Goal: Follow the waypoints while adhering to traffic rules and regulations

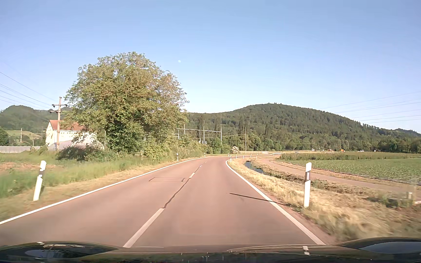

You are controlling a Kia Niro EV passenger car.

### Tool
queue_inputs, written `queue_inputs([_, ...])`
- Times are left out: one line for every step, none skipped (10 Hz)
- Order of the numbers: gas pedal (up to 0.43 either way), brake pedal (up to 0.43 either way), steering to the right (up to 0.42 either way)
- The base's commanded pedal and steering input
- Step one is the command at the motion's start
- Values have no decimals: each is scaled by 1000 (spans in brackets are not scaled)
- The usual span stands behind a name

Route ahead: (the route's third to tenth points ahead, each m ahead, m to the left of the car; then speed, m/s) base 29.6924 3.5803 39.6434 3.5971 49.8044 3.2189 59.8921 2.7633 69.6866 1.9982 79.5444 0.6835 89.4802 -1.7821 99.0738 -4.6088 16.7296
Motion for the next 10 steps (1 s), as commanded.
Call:
queue_inputs([169, 0, -11])
queue_inputs([169, 0, -11])
queue_inputs([169, 0, -10])
queue_inputs([169, 0, -10])
queue_inputs([169, 0, -9])
queue_inputs([169, 0, -10])
queue_inputs([169, 0, -9])
queue_inputs([169, 0, -9])
queue_inputs([157, 0, -9])
queue_inputs([150, 0, -9])
